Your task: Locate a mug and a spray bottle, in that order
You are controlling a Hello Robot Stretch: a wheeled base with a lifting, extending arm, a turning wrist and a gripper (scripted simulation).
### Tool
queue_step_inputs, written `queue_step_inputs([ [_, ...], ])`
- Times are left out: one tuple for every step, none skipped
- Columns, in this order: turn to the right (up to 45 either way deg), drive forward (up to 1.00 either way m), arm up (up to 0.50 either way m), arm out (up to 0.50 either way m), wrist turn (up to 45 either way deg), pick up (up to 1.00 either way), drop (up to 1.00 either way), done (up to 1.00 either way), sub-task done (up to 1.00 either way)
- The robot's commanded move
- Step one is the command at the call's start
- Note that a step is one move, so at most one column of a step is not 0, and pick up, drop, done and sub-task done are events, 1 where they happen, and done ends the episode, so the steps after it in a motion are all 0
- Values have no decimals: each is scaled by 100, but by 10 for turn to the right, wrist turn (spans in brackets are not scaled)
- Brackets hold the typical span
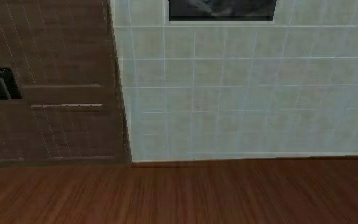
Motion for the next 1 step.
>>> queue_step_inputs([
  [-450, 0, 0, 0, 0, 0, 0, 0, 0],
])
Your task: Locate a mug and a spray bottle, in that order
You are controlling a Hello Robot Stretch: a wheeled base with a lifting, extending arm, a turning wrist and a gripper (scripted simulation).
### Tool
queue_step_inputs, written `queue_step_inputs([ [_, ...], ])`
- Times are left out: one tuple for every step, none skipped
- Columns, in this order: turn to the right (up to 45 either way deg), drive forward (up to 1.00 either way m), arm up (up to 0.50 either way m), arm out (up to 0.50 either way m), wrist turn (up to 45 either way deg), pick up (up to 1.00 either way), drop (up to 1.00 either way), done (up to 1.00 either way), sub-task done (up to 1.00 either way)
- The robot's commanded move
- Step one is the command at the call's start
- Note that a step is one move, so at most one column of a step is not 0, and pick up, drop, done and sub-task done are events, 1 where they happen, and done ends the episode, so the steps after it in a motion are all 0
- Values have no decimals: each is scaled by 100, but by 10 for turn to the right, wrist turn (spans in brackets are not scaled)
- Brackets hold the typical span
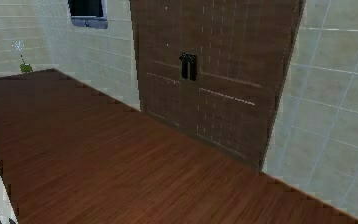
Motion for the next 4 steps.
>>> queue_step_inputs([
  [0, 40, 0, 0, 0, 0, 0, 0, 0],
  [-390, 0, 0, 0, 0, 0, 0, 0, 0],
  [0, 100, 0, 0, 0, 0, 0, 0, 0],
  [0, 100, 0, 0, 0, 0, 0, 0, 0],
])
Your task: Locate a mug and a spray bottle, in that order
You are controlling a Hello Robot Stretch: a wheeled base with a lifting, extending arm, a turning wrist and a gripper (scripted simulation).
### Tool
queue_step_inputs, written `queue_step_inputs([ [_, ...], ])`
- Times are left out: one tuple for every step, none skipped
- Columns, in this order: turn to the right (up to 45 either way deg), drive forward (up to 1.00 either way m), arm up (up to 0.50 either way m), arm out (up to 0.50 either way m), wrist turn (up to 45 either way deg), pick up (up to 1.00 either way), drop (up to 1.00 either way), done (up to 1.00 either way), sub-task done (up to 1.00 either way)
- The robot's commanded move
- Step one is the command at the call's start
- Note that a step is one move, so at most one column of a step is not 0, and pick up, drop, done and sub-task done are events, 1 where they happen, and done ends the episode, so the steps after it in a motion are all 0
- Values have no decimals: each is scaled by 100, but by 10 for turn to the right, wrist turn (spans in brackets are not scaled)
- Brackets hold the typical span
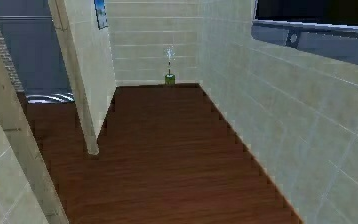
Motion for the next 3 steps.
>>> queue_step_inputs([
  [-30, 0, 0, 0, 0, 0, 0, 0, 0],
  [0, 100, 0, 0, 0, 0, 0, 0, 0],
  [0, 35, 0, 0, 0, 0, 0, 0, 0],
])
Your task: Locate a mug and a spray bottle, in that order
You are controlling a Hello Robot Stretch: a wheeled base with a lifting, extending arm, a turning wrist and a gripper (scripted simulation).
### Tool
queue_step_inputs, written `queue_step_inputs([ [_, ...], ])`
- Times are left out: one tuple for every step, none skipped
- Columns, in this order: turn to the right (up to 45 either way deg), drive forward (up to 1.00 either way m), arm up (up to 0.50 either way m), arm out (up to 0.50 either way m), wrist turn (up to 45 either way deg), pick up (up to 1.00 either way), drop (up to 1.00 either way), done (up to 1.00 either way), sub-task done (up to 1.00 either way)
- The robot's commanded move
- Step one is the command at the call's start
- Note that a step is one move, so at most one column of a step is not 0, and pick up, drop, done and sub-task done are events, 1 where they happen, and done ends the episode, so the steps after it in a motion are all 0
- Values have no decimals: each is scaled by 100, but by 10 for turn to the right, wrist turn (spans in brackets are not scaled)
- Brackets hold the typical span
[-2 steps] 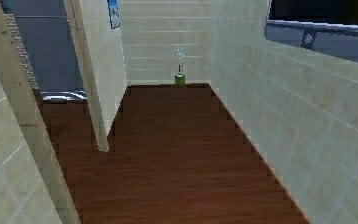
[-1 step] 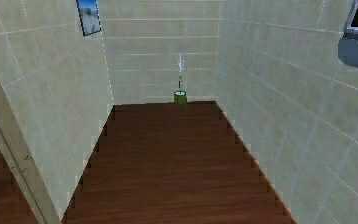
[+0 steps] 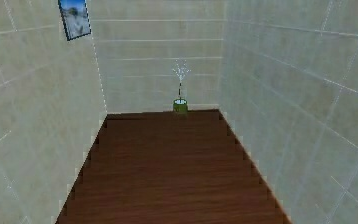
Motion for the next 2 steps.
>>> queue_step_inputs([
  [-450, 0, 0, 0, 0, 0, 0, 0, 0],
  [-300, 0, 0, 0, 0, 0, 0, 0, 0],
])
